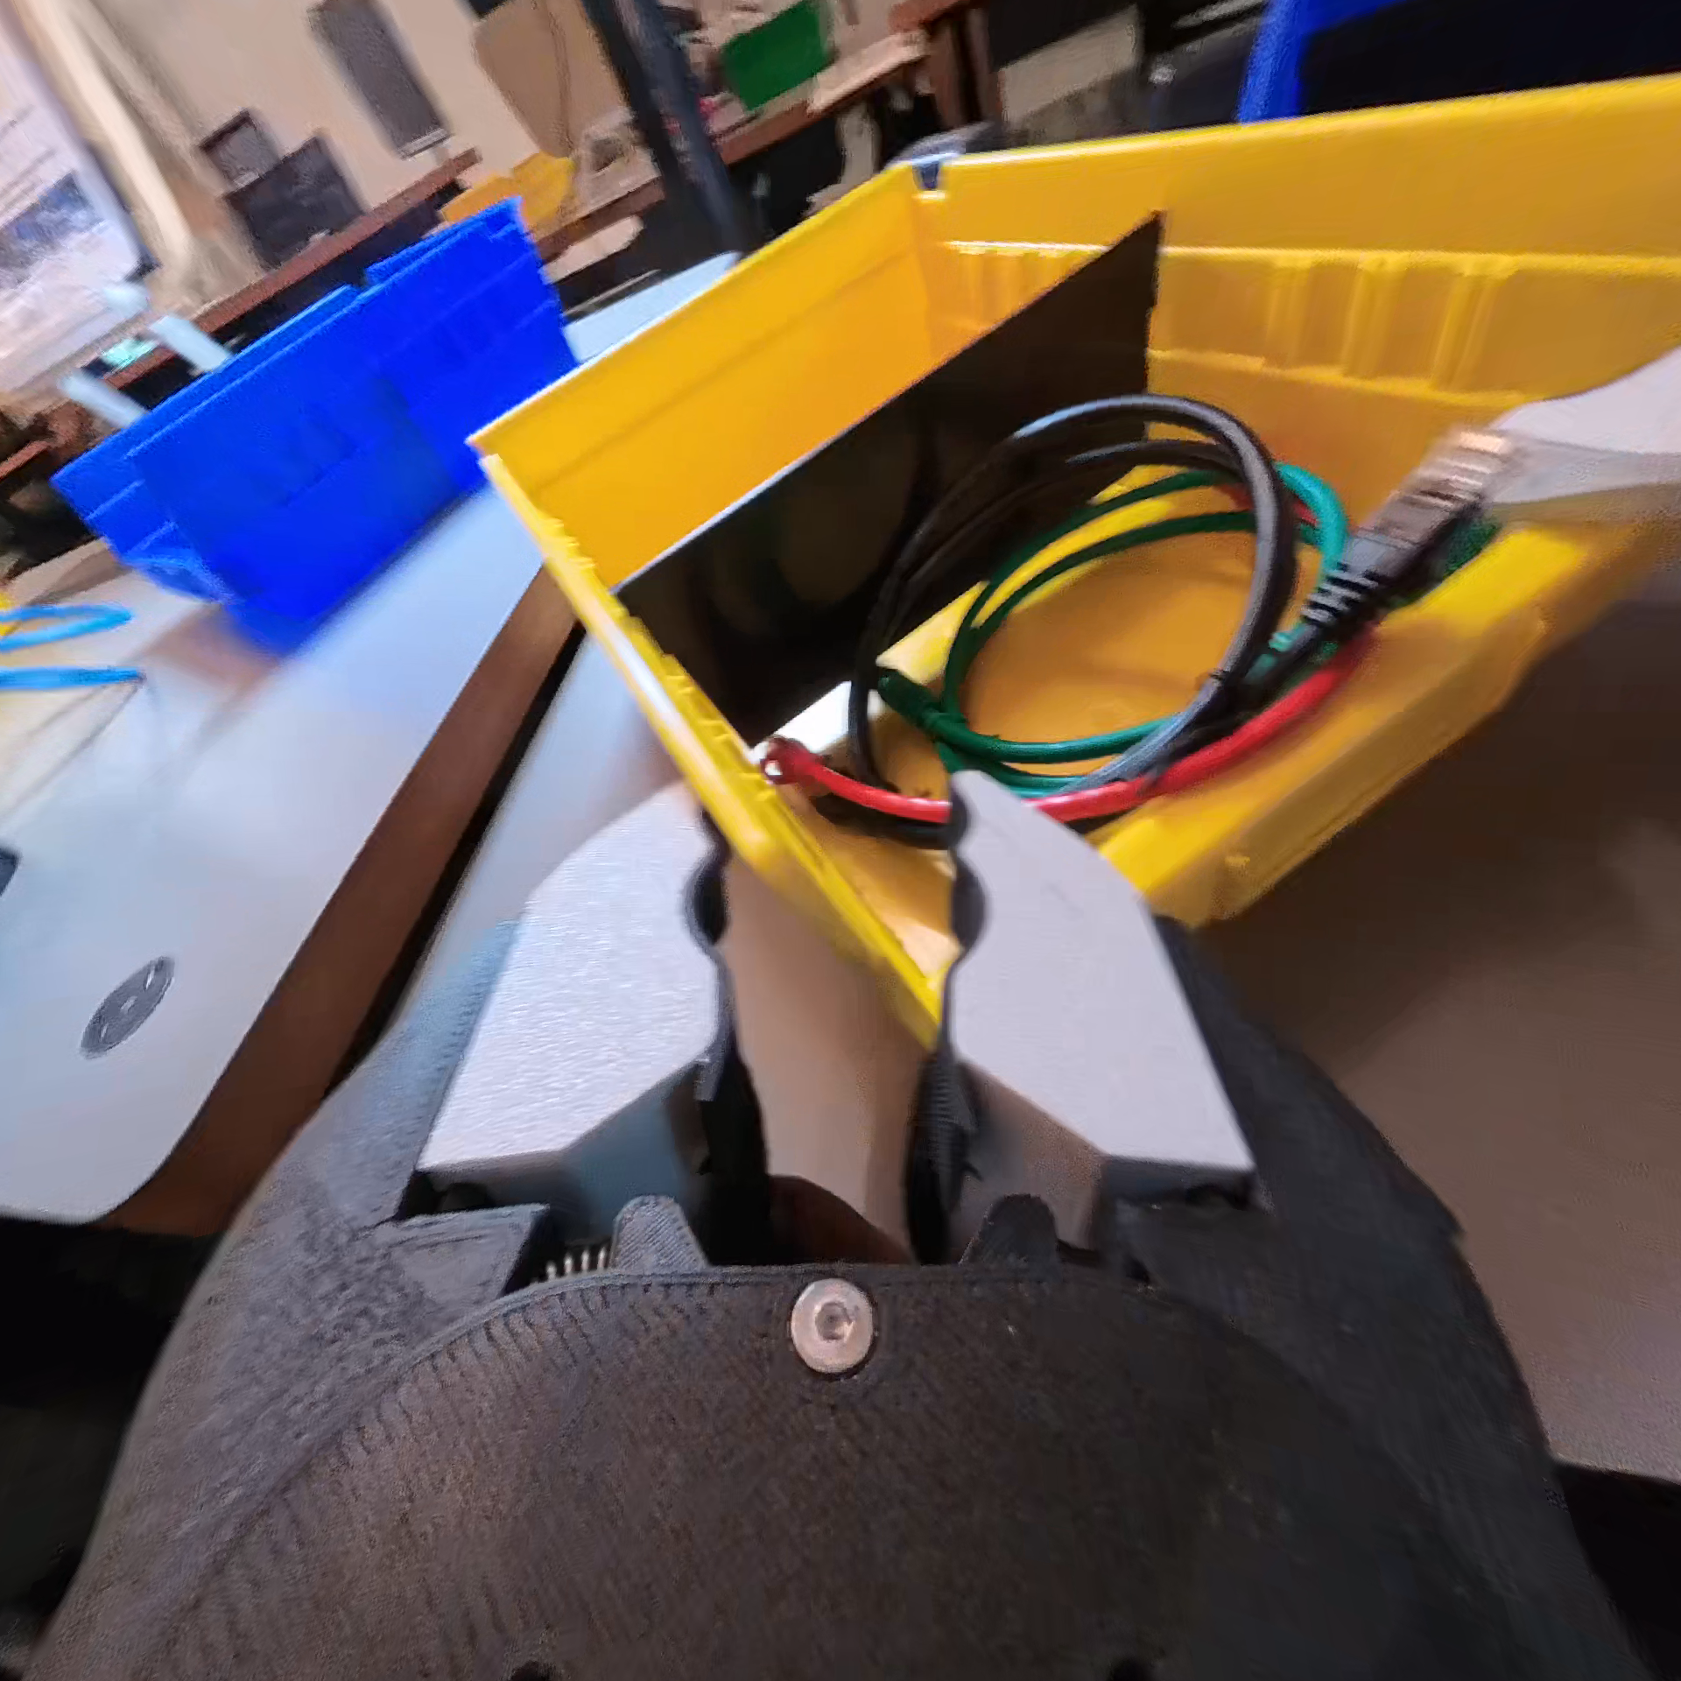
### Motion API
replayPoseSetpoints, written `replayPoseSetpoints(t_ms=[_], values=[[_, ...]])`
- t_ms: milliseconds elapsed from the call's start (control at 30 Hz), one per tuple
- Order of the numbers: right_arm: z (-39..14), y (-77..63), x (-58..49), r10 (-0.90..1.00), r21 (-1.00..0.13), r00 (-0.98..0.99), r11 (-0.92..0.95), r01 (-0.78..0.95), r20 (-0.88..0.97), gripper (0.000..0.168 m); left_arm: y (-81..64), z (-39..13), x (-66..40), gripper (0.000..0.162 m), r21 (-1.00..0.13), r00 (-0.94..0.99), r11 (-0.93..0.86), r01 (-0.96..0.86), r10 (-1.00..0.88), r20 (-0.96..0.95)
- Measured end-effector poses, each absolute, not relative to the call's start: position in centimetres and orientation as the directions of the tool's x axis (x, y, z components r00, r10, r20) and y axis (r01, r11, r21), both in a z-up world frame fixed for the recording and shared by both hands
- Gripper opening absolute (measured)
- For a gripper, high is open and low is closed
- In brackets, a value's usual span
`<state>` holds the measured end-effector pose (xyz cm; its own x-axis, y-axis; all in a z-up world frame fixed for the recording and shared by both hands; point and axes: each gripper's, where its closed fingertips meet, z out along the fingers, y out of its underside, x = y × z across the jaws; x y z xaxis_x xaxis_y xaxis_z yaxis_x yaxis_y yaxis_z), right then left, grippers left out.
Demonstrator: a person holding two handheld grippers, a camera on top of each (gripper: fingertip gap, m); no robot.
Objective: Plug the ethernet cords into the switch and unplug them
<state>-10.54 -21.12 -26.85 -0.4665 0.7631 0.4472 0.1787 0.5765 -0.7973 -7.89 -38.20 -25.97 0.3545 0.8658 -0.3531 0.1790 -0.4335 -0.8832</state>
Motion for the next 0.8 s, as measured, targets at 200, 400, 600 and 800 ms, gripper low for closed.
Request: replayPoseSetpoints(t_ms=[200, 400, 600, 800], values=[[-19.4, -17.3, -8.8, 0.866, -0.909, -0.288, 0.414, -0.043, 0.408, 0.121, -38.7, -19.5, -7.3, 0.105, -0.907, 0.182, -0.419, -0.049, 0.889, -0.420], [-21.8, -3.2, -8.1, 0.973, -0.959, 0.064, 0.204, 0.197, 0.220, 0.117, -32.8, -15.4, -5.7, 0.097, -0.957, 0.328, -0.229, -0.178, 0.903, -0.277], [-25.2, 0.0, -6.3, 0.944, -0.857, -0.027, 0.310, 0.411, 0.328, 0.020, -21.1, -15.9, -3.2, 0.088, -0.971, 0.622, -0.150, -0.187, 0.747, -0.235], [-25.9, 4.1, -3.0, 0.934, -0.801, -0.009, 0.310, 0.511, 0.356, 0.013, -12.8, -19.1, -2.6, 0.085, -0.979, 0.768, -0.186, -0.087, 0.613, -0.185]])
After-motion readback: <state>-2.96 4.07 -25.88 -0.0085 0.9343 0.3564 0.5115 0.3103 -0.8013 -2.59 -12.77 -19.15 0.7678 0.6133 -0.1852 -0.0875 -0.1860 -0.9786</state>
